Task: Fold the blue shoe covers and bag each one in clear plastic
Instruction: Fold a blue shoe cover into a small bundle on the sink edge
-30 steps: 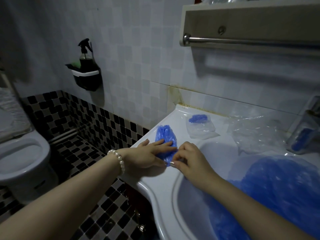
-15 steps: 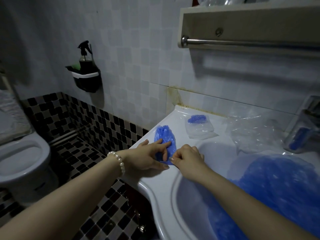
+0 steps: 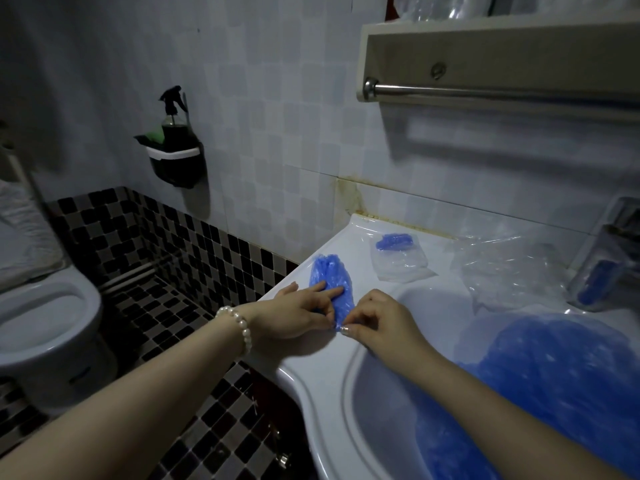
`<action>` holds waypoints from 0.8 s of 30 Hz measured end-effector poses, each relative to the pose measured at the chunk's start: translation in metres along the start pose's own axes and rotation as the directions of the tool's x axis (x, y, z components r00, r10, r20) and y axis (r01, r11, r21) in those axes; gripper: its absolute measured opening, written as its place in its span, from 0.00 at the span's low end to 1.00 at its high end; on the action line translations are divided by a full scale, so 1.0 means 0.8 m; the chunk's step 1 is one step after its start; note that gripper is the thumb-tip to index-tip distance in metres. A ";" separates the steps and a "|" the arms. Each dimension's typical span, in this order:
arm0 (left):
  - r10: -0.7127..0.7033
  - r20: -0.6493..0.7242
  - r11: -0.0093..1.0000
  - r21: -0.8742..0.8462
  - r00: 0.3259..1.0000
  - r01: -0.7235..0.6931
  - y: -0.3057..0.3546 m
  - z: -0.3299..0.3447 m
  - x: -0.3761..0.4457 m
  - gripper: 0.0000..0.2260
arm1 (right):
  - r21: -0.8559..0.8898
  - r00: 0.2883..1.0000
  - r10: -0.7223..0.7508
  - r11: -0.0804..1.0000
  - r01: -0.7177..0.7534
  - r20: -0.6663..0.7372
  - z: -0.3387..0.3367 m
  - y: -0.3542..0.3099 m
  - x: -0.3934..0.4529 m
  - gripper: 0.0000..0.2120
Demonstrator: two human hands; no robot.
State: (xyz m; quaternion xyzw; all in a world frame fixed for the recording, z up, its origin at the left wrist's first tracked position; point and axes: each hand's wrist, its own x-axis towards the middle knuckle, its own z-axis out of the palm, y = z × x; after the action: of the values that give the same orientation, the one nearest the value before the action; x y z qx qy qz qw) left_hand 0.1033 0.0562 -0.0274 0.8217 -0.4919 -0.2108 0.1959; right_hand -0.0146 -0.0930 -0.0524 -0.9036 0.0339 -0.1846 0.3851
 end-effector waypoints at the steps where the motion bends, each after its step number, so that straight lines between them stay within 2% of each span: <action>1: 0.000 -0.009 1.000 -0.007 1.000 0.000 -0.002 0.001 0.000 0.09 | -0.065 1.000 0.015 0.998 -0.014 0.011 0.001 -0.003 0.003 0.02; 5: 0.019 -0.061 0.998 -0.055 0.998 -0.022 -0.007 0.003 0.001 0.09 | -0.325 0.978 0.174 0.937 -0.129 0.114 0.002 -0.020 0.016 0.15; 10: 0.057 -0.063 0.998 -0.031 0.996 -0.059 -0.008 0.004 -0.002 0.08 | -0.498 0.966 0.247 0.849 -0.178 0.077 0.009 -0.030 0.025 0.18; 13: 0.058 -0.071 0.998 -0.009 0.996 -0.059 -0.009 0.004 0.000 0.08 | -0.431 0.975 0.209 0.888 -0.159 0.073 0.008 -0.025 0.022 0.16; 16: 0.066 -0.079 0.998 0.008 0.995 -0.066 -0.013 0.004 0.005 0.07 | -0.073 0.994 0.103 0.992 -0.101 0.032 0.000 -0.013 0.011 0.07; 18: 0.067 -0.085 0.998 0.008 0.994 -0.066 -0.014 0.003 0.005 0.08 | 0.020 0.999 0.018 1.000 -0.019 0.035 -0.006 -0.003 0.004 0.10; 22: 0.052 -0.068 0.999 0.010 0.996 -0.052 -0.012 0.001 0.006 0.11 | -0.070 0.999 -0.041 0.997 0.044 0.031 -0.006 0.002 0.006 0.05; 24: 0.060 -0.064 0.998 0.001 0.996 -0.060 -0.014 0.001 0.006 0.10 | -0.226 0.998 0.008 0.974 0.005 0.057 -0.001 -0.004 0.012 0.07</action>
State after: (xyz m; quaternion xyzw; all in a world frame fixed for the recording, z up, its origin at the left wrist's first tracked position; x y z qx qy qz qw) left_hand 0.1129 0.0568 -0.0350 0.8129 -0.5097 -0.1784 0.2181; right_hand -0.0063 -0.0931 -0.0467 -0.9465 0.0444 -0.1530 0.2806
